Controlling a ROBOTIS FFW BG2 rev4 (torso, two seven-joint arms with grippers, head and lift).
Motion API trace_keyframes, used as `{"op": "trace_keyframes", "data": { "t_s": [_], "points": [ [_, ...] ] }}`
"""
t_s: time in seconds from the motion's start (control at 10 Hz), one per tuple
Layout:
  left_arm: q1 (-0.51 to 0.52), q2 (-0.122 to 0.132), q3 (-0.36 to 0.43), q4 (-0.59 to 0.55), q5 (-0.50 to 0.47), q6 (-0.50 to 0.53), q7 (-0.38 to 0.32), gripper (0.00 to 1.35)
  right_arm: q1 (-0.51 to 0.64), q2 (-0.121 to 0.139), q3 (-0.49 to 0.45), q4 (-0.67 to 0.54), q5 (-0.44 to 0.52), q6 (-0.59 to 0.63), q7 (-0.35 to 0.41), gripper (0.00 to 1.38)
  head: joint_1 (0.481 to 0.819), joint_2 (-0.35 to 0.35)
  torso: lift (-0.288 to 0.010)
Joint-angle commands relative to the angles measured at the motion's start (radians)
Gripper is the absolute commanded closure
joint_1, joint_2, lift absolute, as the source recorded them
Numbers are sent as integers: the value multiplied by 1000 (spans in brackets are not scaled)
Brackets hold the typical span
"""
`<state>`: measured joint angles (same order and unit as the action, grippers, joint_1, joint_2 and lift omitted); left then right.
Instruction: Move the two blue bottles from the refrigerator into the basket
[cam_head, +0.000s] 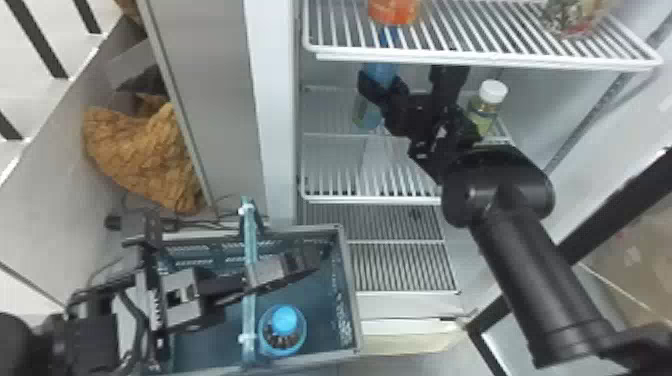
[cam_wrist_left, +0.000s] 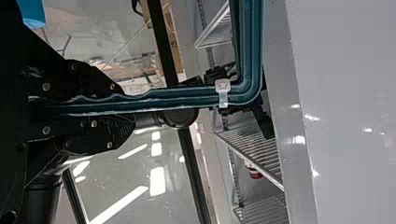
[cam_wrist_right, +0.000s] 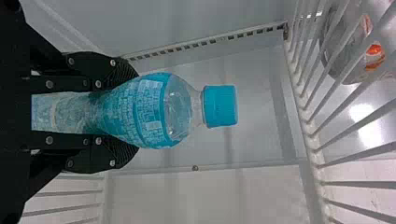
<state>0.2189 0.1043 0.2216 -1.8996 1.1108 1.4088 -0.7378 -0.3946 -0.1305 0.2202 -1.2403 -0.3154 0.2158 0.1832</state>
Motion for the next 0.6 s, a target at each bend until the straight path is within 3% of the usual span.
{"op": "trace_keyframes", "data": {
  "t_s": [0.0,0.5],
  "points": [
    [2,0,-2,1,0,0,0,1202,56,-3,-29,-79,-8,0,9,1273,695,-92,-220],
    [2,-2,-4,1,-2,-2,0,1202,260,-20,-73,-337,-79,22,67,1273,695,-99,-220]
  ]
}}
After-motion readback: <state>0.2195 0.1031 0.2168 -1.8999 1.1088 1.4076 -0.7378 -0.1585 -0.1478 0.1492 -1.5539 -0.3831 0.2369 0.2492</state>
